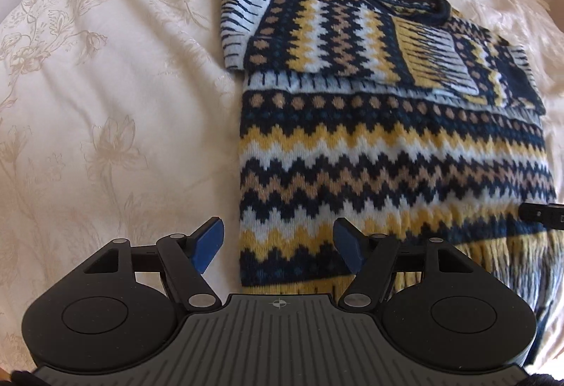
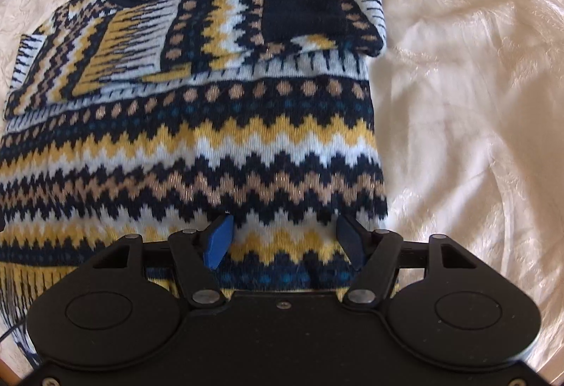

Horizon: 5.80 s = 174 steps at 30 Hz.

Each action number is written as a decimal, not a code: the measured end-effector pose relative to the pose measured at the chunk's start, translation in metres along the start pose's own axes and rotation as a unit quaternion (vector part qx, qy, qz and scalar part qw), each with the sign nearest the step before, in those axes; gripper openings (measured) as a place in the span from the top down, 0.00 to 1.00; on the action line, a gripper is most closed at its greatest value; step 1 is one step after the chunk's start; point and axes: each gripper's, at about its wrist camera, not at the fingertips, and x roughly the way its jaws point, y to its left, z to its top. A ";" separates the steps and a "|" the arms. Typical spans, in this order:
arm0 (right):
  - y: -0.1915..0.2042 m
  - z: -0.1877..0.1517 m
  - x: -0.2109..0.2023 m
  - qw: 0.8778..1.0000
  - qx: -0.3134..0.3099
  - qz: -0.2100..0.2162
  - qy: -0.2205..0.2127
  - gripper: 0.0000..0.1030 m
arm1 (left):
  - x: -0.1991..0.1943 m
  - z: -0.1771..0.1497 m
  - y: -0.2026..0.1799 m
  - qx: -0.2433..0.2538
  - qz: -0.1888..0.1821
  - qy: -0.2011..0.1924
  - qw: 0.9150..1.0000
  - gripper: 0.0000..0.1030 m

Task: Fold small clothes
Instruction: 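Move both grippers open to the sweater hem, then close both grippers on the navy ribbed hem of the sweater, then lift the hem with both grippers and carry it toward the collar, then lay the hem over the collar and open both grippers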

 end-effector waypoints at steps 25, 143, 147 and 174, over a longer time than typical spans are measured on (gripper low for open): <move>-0.045 -0.107 -0.037 0.997 -0.017 0.068 -0.004 0.23 | -0.026 -0.114 -0.030 -0.006 0.015 -0.003 1.000 0.34; -0.043 0.221 0.059 0.969 0.174 0.160 -0.069 0.78 | 0.068 0.238 0.018 -0.113 -0.101 -0.100 0.983 0.74; -0.045 0.220 0.061 0.968 0.180 0.164 -0.067 0.78 | 0.065 0.252 0.021 -0.108 -0.091 -0.103 0.985 0.73; 0.053 0.180 0.040 0.980 -0.153 0.097 -0.082 0.45 | 0.064 0.166 -0.081 0.137 -0.071 -0.057 0.986 0.66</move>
